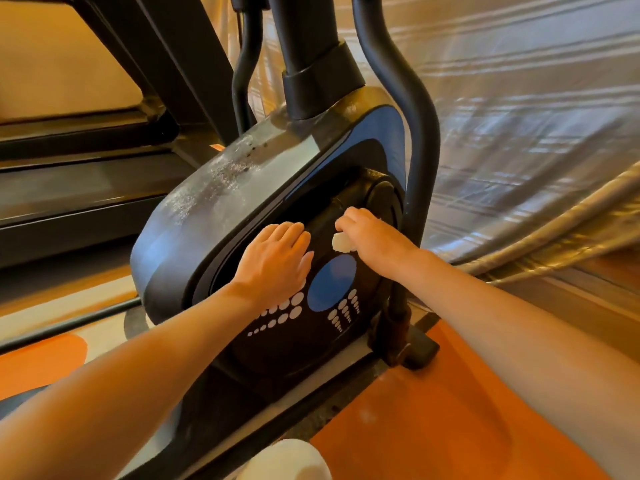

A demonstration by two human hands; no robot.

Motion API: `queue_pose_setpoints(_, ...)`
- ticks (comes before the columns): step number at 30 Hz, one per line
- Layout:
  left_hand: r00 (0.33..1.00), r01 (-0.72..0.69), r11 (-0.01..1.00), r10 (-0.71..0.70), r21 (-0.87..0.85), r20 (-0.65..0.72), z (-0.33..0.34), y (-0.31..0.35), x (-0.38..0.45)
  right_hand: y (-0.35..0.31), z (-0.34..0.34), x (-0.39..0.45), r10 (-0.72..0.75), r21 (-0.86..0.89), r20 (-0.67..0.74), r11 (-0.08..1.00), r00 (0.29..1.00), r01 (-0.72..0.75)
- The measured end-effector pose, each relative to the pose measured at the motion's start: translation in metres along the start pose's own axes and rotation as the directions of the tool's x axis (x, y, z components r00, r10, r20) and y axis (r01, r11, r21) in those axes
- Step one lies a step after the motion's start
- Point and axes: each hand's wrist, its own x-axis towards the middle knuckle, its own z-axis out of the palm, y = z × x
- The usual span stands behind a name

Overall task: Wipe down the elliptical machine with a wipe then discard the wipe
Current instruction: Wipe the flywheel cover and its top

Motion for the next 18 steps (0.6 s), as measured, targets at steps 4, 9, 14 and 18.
queue_pose_setpoints(4,0.999,0.03,0.999,-0.03,-0.024,0.014,0.001,-0.012,0.02,0.007,-0.019,0.018,-0.035,-0.13,-0.072,0.991,0.997,0.025)
queue_pose_setpoints(9,0.998,0.04,0.998,-0.038,-0.046,0.047,0.006,-0.018,0.04,0.014,-0.033,0.042,-0.015,-0.193,-0.104,0.981,0.994,-0.006)
queue_pose_setpoints(14,0.999,0.02,0.998,-0.017,-0.062,0.046,0.01,-0.021,0.061,0.024,-0.044,0.07,0.025,-0.241,-0.187,0.968,0.982,-0.071)
queue_pose_setpoints(18,0.999,-0.031,0.999,0.031,-0.024,0.011,0.016,-0.02,0.075,0.034,-0.047,0.089,0.076,-0.268,-0.309,0.949,0.948,-0.164)
